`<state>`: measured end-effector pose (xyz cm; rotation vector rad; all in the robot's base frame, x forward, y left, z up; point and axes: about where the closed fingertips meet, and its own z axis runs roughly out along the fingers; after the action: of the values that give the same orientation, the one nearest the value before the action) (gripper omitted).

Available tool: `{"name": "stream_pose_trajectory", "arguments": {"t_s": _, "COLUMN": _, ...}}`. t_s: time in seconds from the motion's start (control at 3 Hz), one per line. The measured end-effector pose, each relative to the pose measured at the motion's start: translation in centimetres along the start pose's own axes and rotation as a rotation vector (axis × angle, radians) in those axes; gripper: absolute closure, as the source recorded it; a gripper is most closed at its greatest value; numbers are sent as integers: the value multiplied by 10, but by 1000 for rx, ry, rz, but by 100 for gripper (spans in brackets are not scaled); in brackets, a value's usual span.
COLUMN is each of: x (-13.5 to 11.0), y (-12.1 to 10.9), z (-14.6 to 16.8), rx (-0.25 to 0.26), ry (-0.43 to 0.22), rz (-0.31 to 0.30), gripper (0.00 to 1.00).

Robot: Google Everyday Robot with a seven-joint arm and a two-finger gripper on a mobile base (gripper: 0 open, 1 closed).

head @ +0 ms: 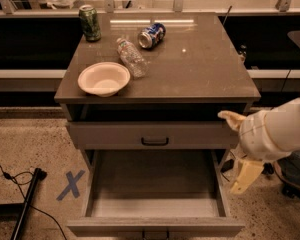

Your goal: Close middle drawer

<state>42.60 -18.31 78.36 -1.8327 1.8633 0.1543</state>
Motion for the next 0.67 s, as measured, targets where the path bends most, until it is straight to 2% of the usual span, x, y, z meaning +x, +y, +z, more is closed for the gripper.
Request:
{"name": "stream_pose_trajectory", "arguments": {"t_s": 0.33, "x": 38, "y": 30, "z": 62, "rx": -10, "ry": 85, "rz": 28, "gripper": 0}}
{"name": "stream_pose_trajectory", "arguments": {"t_s": 0.67, "x": 64, "y": 47, "z": 102, "rx": -37, "ry": 149, "rz": 25, "gripper": 0}}
